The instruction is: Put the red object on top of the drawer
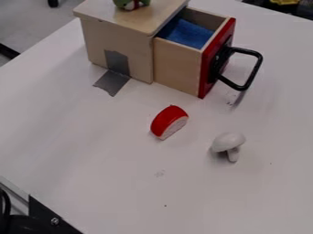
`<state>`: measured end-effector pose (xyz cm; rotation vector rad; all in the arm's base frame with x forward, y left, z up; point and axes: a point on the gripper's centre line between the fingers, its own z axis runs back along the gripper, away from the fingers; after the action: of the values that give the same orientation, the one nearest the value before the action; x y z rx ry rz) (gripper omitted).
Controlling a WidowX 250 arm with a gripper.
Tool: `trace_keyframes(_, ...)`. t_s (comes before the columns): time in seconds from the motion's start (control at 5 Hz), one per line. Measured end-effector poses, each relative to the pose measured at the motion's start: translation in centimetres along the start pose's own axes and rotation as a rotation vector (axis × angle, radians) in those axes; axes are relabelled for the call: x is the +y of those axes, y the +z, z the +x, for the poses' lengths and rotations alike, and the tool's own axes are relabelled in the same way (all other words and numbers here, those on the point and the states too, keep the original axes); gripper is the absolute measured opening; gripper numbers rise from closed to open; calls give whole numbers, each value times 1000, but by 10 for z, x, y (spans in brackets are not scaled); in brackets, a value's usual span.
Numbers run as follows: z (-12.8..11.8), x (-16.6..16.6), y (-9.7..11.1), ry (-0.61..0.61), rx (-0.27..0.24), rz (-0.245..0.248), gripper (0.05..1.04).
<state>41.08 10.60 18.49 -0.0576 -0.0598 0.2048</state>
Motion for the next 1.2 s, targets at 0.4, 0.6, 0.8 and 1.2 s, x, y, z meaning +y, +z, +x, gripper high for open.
trace_keyframes(0.4, -29, -8, -41, 30, 114, 71, 1001)
trace_keyframes(0.6, -55, -33, -37, -27, 54, 73, 1001)
trace_keyframes(0.8, -84, -48, -40, -86, 38, 113, 1001)
trace_keyframes(1.2, -132, -53, -66, -191, 44, 160, 1001)
